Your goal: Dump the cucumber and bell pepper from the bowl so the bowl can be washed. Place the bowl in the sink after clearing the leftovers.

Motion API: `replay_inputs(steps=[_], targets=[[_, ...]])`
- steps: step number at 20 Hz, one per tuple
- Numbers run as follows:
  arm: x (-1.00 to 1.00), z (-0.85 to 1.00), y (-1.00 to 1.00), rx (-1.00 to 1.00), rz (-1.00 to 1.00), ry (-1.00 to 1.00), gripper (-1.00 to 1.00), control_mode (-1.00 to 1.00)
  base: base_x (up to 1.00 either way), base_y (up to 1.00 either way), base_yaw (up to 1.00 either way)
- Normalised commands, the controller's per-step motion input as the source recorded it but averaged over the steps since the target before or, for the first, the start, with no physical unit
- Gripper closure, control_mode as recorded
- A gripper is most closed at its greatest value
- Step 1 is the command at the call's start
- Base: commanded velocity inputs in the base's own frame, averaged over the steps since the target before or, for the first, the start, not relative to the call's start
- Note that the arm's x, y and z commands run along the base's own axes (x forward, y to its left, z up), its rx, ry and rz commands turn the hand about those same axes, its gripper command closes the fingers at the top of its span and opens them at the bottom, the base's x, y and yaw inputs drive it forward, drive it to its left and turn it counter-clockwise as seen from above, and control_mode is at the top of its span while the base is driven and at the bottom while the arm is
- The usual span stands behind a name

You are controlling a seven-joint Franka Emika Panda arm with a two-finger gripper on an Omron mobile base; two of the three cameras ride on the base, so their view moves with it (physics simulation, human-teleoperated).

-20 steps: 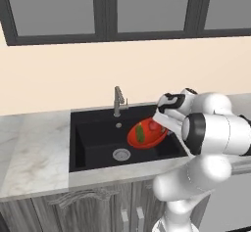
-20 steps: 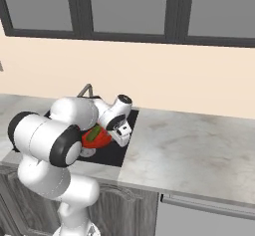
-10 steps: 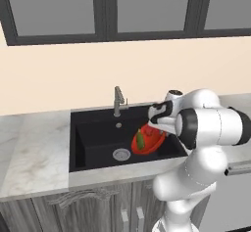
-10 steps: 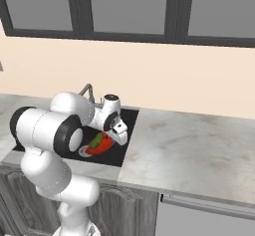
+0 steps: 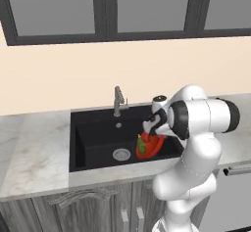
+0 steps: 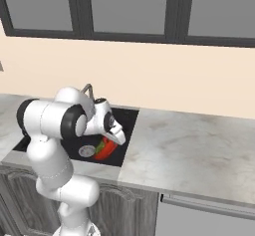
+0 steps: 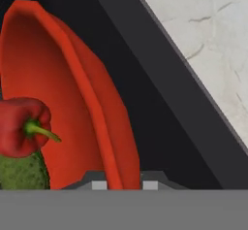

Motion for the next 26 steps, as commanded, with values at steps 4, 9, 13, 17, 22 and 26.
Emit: replay_inputs(steps=[4, 9, 13, 17, 22, 26], targets=[[0.15, -0.08, 0.01, -0.10, 0.00, 0.01, 1.00, -1.00, 0.00, 0.00, 0.00], [0.27, -0.23, 0.02, -0.22, 0.00, 0.04, 1.00, -1.00, 0.00, 0.00, 0.00], [0.48, -0.03, 0.01, -0.15, 0.00, 0.00, 1.00, -1.00, 0.00, 0.00, 0.00], [0.17, 0.00, 0.01, -0.17, 0.00, 0.03, 1.00, -1.00, 0.00, 0.00, 0.00], [0.05, 0.19, -0.14, 0.01, -0.02, -0.01, 1.00, -1.00, 0.00, 0.00, 0.00], [-0.05, 0.22, -0.23, 0.00, -0.04, -0.02, 1.00, -1.00, 0.00, 0.00, 0.00]])
